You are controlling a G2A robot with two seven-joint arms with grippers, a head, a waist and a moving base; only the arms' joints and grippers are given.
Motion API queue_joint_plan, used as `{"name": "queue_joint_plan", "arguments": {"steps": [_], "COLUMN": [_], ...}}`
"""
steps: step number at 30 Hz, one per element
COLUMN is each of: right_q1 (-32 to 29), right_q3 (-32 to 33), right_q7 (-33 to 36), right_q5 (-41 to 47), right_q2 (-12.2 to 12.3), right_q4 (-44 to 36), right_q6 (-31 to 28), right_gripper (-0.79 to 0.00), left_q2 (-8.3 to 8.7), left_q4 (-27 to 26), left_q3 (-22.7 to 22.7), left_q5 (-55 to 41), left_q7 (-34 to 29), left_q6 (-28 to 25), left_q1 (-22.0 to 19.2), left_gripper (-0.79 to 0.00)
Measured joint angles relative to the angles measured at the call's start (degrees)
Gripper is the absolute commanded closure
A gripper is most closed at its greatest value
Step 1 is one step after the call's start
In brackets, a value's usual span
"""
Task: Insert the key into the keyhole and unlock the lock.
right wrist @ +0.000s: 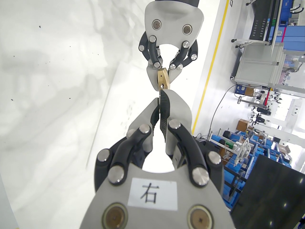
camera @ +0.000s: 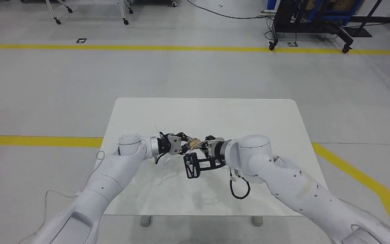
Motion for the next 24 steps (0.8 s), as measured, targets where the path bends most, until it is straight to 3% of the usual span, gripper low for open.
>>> {"name": "queue_joint_plan", "arguments": {"steps": [24], "right_q1": [0.6], "right_q3": [-1.7], "right_q7": [5.9], "right_q5": [-3.7], "right_q2": [-1.3], "right_q4": [-1.1], "right_q6": [0.1], "right_gripper": [0.0], "left_q2": [-0.49], "left_q4": [0.1], "left_q3": [-1.2], "left_q5": [1.7], "left_q7": [-0.7], "left_q6": [1.3], "left_q1": [0.4], "left_gripper": [0.0]}}
